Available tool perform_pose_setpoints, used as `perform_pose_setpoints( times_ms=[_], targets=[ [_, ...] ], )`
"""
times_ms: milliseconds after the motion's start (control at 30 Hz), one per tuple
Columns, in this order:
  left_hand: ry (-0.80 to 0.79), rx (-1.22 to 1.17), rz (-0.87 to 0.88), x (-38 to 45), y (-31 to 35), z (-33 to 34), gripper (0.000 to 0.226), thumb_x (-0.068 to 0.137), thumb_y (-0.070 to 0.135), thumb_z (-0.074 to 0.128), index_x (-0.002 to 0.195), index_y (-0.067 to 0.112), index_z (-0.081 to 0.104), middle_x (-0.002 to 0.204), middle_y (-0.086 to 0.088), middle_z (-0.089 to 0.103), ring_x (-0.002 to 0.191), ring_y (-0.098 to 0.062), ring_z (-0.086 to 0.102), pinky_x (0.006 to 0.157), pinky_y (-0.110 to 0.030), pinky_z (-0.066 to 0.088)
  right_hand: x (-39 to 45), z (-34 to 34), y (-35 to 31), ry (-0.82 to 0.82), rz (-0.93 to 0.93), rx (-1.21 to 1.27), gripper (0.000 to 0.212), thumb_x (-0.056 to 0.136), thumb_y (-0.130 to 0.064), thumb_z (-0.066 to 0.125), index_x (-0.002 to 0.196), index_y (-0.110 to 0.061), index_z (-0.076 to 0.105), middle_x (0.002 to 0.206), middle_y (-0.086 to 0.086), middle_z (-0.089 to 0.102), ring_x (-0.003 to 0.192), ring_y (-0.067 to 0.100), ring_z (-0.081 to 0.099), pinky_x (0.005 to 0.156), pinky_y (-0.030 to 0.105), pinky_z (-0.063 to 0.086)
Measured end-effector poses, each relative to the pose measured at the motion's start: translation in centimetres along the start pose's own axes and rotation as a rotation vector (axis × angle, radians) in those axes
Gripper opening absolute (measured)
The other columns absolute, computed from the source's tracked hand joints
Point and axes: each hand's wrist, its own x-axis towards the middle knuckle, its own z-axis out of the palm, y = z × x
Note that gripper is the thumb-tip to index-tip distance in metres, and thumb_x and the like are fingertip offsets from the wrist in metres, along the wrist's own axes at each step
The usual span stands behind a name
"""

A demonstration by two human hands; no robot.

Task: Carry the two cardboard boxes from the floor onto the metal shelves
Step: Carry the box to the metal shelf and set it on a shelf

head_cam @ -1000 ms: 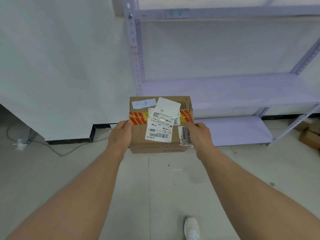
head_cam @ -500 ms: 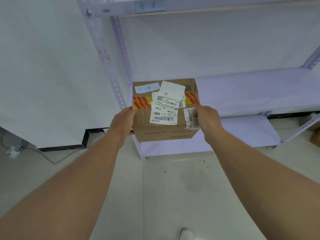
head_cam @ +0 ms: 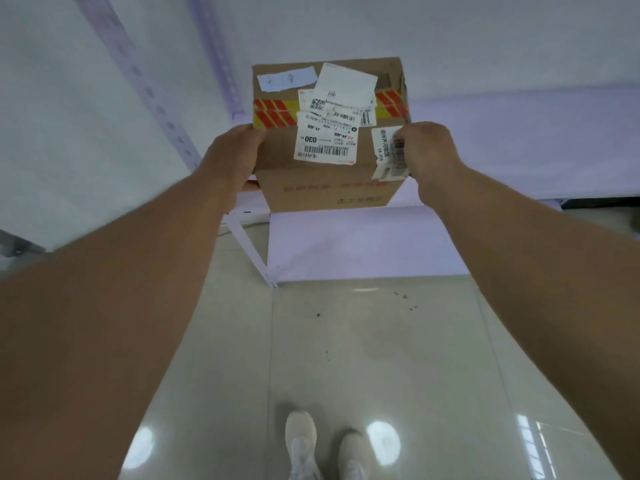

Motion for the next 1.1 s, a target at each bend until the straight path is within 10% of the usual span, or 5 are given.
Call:
perform_pose_setpoints(
  times_ms=[1100],
  targets=[
    [-0.029, 0.007, -0.003, 12.8, -3.7, 1.5, 0.015, 0.092, 0.031, 0.043, 0.1, 0.024, 0.054, 0.116, -0.007, 0.061, 0.096, -0.022, 0.064, 0.073, -0.036, 0.057, 9.8, 6.0, 1.3, 0.013, 0.026, -0.022, 0.021, 0.087, -0.008, 0.044, 0.095, -0.01, 0.063, 0.092, 0.008, 0.063, 0.071, 0.019, 0.059, 0.068, 0.031, 0.044]
  ],
)
